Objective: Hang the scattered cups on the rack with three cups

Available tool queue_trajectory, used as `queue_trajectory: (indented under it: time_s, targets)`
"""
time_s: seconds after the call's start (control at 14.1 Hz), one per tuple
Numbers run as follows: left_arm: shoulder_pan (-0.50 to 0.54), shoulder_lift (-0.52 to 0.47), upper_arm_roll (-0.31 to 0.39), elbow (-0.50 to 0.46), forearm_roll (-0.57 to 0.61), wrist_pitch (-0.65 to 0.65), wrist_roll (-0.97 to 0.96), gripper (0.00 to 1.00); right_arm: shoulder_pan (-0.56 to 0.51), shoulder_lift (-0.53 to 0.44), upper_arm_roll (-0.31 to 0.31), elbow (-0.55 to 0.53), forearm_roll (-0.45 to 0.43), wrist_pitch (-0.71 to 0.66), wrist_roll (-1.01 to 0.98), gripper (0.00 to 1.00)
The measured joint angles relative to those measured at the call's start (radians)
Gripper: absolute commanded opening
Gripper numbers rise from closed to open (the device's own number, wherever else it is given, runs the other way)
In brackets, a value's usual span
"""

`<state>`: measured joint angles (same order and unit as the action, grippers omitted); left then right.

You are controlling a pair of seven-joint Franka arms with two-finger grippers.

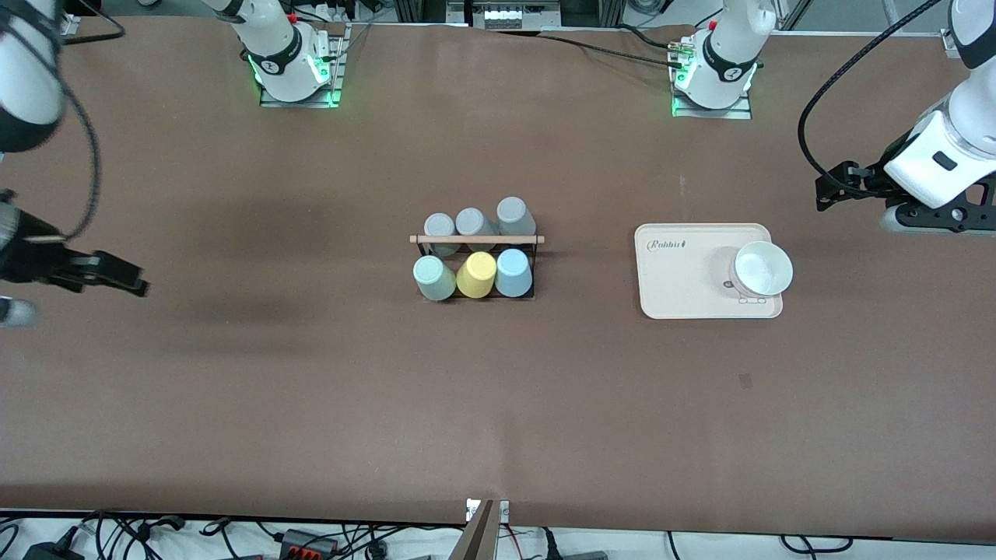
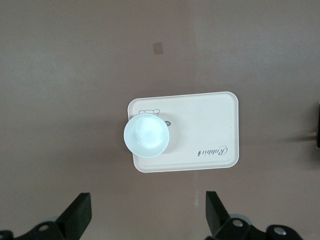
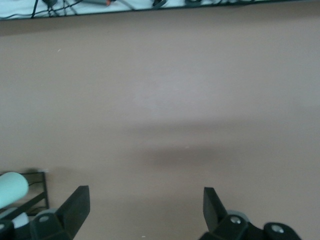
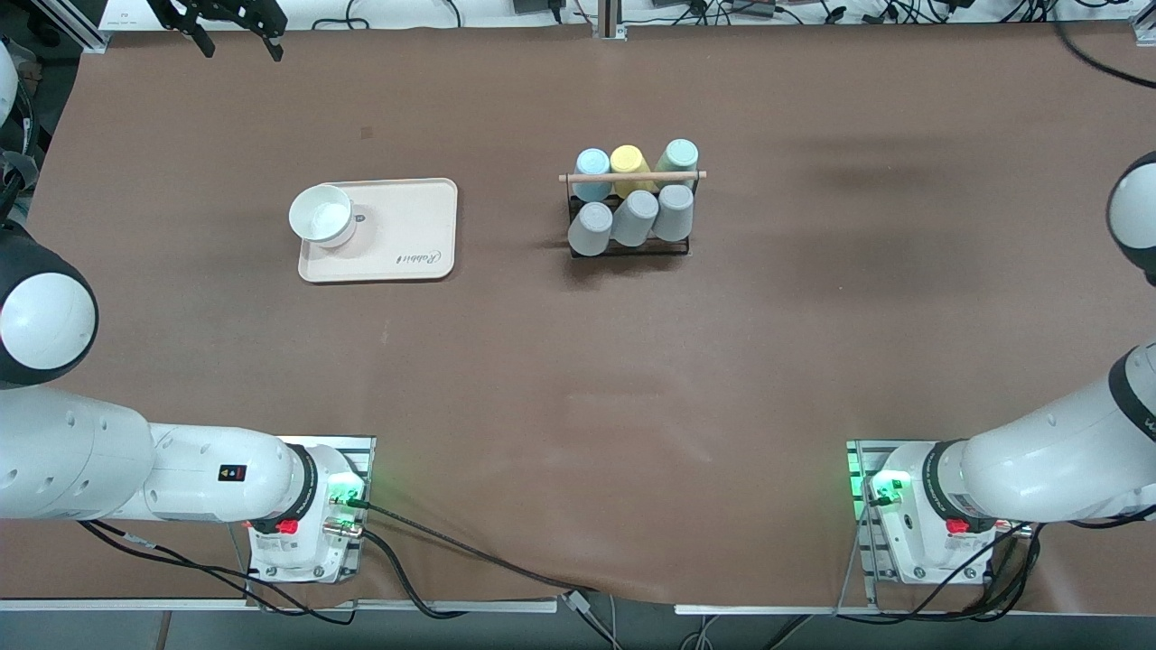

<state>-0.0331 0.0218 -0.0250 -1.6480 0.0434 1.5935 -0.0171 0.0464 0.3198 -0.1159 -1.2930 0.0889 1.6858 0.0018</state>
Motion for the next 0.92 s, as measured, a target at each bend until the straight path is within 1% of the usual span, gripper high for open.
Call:
queue_trajectory:
  time_s: [0.07,0.21,0.43,0.57,0.71,0.78,0.92]
  targets:
    - [0.000,0.000,0.000,0.000,0.000,0.000,0.000,1.00,-0.020,-0.013,0.003,0.000,0.000,-0.006,-0.015,1.00]
    - [0.000,0.000,0.000,0.000,0.000,0.000,0.000,1.00,-0.027,-0.035,0.017,0.000,-0.005,-0.016,-0.018,1.00]
    - [0.000,0.000,0.000,0.000,0.000,-0.001,0.000,1.00,-0.018,-0.082,0.036,-0.031,-0.052,-0.035,-0.018,1.00]
    - [0.000,0.000,0.000,0.000,0.000,-0.001,0.000,1.00,-0.019,-0.138,0.036,-0.126,-0.058,0.004,-0.018,1.00]
    - [0.000,0.000,0.000,0.000,0.000,-0.001,0.000,1.00,-0.019,-0.222,0.036,-0.272,-0.062,0.073,-0.018,1.00]
    - [0.000,0.000,0.000,0.000,0.000,-0.001,0.000,1.00,-0.019,-0.264,0.036,-0.338,-0.063,0.086,-0.018,1.00]
    - [0.000,0.000,0.000,0.000,0.000,-0.001,0.000,1.00,-0.018,-0.328,0.037,-0.427,-0.065,0.101,-0.018,1.00]
